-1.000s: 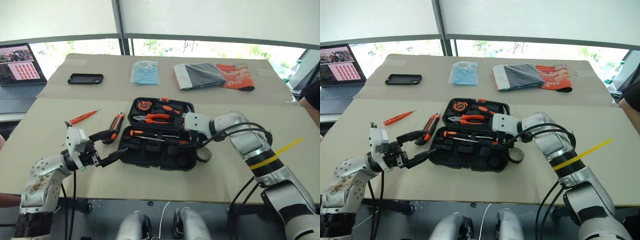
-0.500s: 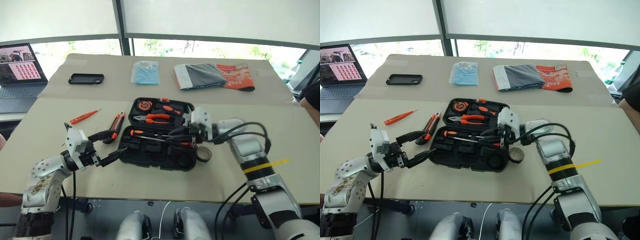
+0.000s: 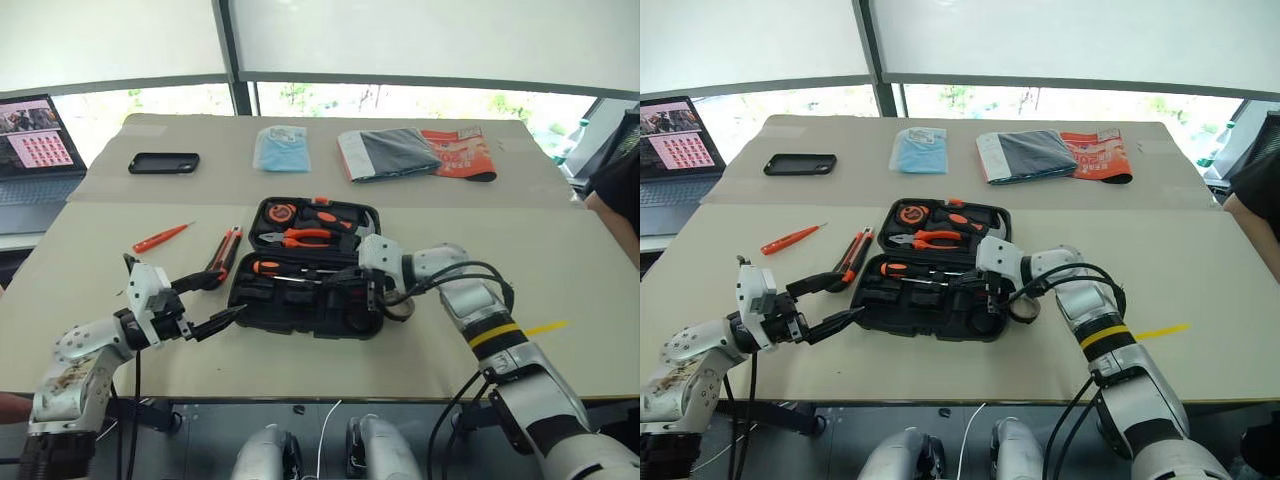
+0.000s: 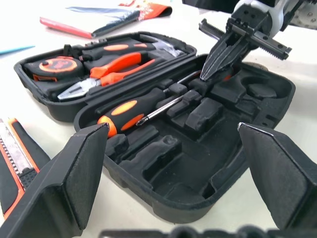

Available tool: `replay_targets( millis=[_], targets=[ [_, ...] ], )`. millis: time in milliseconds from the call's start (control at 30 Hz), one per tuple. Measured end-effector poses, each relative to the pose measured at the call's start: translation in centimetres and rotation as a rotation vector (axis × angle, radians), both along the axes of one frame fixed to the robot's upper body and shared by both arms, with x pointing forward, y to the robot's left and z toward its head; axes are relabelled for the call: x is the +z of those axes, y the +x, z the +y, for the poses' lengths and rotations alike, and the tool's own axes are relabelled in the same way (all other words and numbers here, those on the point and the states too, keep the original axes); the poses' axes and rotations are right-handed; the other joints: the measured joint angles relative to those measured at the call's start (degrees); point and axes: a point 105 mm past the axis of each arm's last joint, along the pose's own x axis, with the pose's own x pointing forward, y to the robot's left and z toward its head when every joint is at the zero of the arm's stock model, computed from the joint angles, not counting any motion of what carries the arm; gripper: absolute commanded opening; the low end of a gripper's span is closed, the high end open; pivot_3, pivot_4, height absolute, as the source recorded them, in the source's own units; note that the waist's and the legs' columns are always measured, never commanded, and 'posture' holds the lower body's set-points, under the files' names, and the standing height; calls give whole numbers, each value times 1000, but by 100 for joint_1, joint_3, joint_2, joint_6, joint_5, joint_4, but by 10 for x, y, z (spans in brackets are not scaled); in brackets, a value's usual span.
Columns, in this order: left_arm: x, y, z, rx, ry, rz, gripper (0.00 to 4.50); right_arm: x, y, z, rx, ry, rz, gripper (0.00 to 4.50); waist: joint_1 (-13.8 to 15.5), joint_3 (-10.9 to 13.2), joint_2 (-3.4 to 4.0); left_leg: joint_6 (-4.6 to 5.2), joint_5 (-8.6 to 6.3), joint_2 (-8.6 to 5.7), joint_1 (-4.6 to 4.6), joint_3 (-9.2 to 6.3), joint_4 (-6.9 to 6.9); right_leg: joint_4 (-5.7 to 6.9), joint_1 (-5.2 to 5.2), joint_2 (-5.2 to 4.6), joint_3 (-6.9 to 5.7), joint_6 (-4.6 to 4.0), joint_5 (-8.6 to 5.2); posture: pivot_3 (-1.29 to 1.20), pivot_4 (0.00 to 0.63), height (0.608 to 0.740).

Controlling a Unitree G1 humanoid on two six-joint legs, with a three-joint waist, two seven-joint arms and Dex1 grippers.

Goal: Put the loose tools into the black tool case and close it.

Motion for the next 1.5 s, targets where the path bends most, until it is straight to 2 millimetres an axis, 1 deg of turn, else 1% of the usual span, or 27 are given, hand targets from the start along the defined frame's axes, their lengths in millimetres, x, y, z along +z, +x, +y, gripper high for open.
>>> replay_targets(
  millis=[100,167,200,233,267,300,333,400,467,533,600,633,700,733,833,900,1000,1100,1133,1200,1233,1267,1367,1500],
  targets=[
    [-2,1,3,18,1,6,4500,2,-1,7,10,12,-10,66,-55,-1,-2,-17,10,6,6,1,-22,-2,-1,6,1,-2,0,0,150,740],
    [-1,2,9,51,-7,15,4500,6,0,9,-2,39,-15,66,-90,-1,-3,-34,22,6,7,3,-46,-5,-10,10,1,-4,0,0,150,740],
    [-1,0,17,73,-13,29,4500,11,0,9,-27,96,-3,323,-94,0,-4,-42,27,9,4,3,-57,-5,-15,13,1,-18,-1,0,150,740],
    [-3,-4,28,109,-9,53,4500,19,1,5,-58,159,5,618,-86,1,-4,-48,33,9,2,2,-70,-5,-23,14,0,-34,-5,0,150,740],
    [-4,-6,39,154,-13,59,4500,26,0,-1,-75,201,8,768,-68,3,-2,-49,35,9,1,0,-79,-4,-24,15,-1,-48,-10,0,150,740],
    [-5,-7,50,205,-17,60,4500,33,-3,-10,-89,230,-7,1105,-52,3,-2,-29,46,9,1,-3,-83,-4,-24,16,-4,-66,-18,0,150,740],
    [-6,-9,65,279,-22,63,4500,41,-7,-21,-102,253,-33,1449,-20,3,-2,-25,48,9,1,-8,-85,-5,-23,17,-11,-79,-21,0,150,740],
    [-10,-15,91,392,-32,73,4500,50,-15,-38,-134,321,-64,2246,51,3,-4,-23,42,9,1,-10,-94,-14,-22,16,-14,-82,-28,0,150,740],
    [-12,-22,112,483,-40,72,4500,51,-23,-49,-165,398,-60,2844,86,3,-4,-19,36,9,-1,-10,-93,-16,-22,15,-15,-81,-30,0,150,740],
    [-13,-28,129,555,-43,68,4500,48,-35,-60,-181,454,-56,3596,99,3,-5,-28,18,9,-4,-9,-93,-26,-21,12,-16,-74,-33,0,150,740],
    [-19,-37,145,635,-36,93,4500,44,-49,-73,-206,503,-62,4254,107,3,-5,-24,10,9,-2,-9,-91,-31,-13,9,-18,-69,-34,0,150,740],
    [-24,-41,153,674,-39,109,4500,41,-56,-78,-216,519,-62,4488,110,4,-6,-23,8,8,-2,-7,-90,-31,-14,7,-17,-65,-35,0,150,740],
    [-30,-48,168,755,-36,128,4500,35,-70,-86,-235,552,-55,4488,130,6,-10,-17,3,8,1,-9,-89,-31,-12,5,-17,-62,-33,0,150,740],
    [-32,-51,174,784,-40,136,4500,35,-76,-89,-241,572,-54,4488,137,7,-11,9,-13,8,1,-10,-89,-31,-13,5,-17,-61,-33,0,150,740],
    [-36,-54,187,852,-43,154,4500,42,-86,-97,-270,624,-76,4488,159,7,-12,8,-12,8,7,-13,-89,-28,-13,2,-16,-60,-31,0,150,740],
    [-32,-47,190,877,-60,142,4500,45,-89,-101,-303,638,-99,4488,180,5,-15,6,-11,9,14,-16,-90,-28,-11,-1,-18,-65,-34,0,150,740],
    [-19,-22,193,883,-89,117,4500,44,-91,-102,-341,659,-112,4488,245,8,-23,3,-9,9,14,-18,-90,-24,-11,4,-21,-59,-31,0,150,740],
    [11,31,180,810,-91,78,4500,47,-90,-100,-346,656,-135,4488,336,8,-34,-10,-1,6,-2,-15,-86,-22,-11,10,-36,-58,-28,0,150,740],
    [20,43,176,789,-81,68,4500,48,-90,-98,-342,655,-140,4488,323,6,-37,-37,15,3,-4,-10,-86,-23,-11,20,-35,-57,-27,0,150,740],
    [29,67,170,772,-61,77,4500,49,-88,-98,-349,651,-150,4488,294,6,-39,-32,15,-16,-4,-3,-89,-21,-11,29,-33,-56,-27,0,150,740],
    [29,77,167,765,-52,96,4500,50,-88,-98,-352,652,-154,4488,267,7,-40,-26,15,-22,-3,4,-89,-21,-12,35,-36,-55,-28,0,150,740],
    [28,87,163,754,-38,125,4500,52,-87,-98,-352,654,-160,4488,240,8,-42,20,37,-27,-4,9,-88,-19,-12,42,-47,-50,-30,0,150,740],
    [19,106,150,720,23,214,4500,55,-85,-98,-356,654,-174,4488,157,10,-49,26,38,-27,-5,18,-86,-25,-12,56,-43,-41,-35,0,150,740],
    [11,126,131,718,92,254,4500,61,-84,-100,-367,652,-201,4488,132,17,-62,25,38,-23,-5,16,-86,-27,-13,63,-40,-40,-38,0,150,740]
  ],
)
